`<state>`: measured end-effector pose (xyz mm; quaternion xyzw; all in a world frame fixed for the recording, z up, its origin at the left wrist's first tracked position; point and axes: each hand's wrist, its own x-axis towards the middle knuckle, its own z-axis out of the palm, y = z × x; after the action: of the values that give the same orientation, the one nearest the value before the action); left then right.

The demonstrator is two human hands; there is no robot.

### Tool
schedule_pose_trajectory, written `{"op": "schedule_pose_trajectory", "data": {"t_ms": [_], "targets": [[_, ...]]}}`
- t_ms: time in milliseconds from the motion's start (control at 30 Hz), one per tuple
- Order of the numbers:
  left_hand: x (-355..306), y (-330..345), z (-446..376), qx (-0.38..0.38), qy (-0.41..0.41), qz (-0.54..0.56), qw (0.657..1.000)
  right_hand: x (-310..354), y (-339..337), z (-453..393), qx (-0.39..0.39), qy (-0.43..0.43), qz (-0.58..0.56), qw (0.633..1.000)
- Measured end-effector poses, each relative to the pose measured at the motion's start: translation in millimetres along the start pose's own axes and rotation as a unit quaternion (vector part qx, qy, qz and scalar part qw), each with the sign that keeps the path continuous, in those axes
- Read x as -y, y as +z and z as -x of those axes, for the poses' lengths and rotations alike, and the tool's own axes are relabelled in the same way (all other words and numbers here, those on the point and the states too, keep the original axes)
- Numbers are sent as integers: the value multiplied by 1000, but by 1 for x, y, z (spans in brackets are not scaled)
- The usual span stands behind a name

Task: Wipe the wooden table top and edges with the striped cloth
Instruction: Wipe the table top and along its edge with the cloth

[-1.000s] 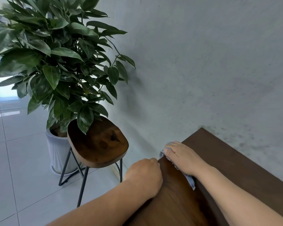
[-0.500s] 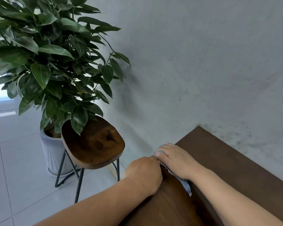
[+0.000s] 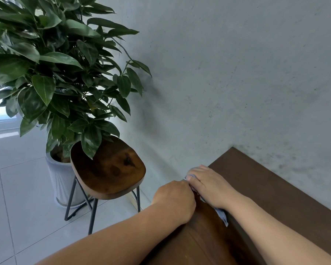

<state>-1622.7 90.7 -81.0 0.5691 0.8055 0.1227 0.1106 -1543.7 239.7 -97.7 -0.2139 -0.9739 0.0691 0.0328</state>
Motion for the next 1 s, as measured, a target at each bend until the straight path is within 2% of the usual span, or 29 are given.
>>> {"op": "schedule_pose_trajectory", "data": {"t_ms": [133, 433, 667, 767, 1000], "targets": [[3, 6, -2, -13, -1, 10, 1000, -6, -2, -1, 8, -4, 1, 1000], [8, 17, -7, -25, -25, 58, 998, -27, -15, -11, 17, 92, 15, 996], [-5, 9, -24, -4, 16, -6, 1000, -17, -4, -5, 14, -2, 4, 1000], [-8, 11, -32, -5, 29, -12, 1000, -21, -5, -5, 8, -13, 3, 1000], [-4, 21, -33, -30, -5, 41, 999, -53, -12, -20, 0, 83, 8, 997]]}}
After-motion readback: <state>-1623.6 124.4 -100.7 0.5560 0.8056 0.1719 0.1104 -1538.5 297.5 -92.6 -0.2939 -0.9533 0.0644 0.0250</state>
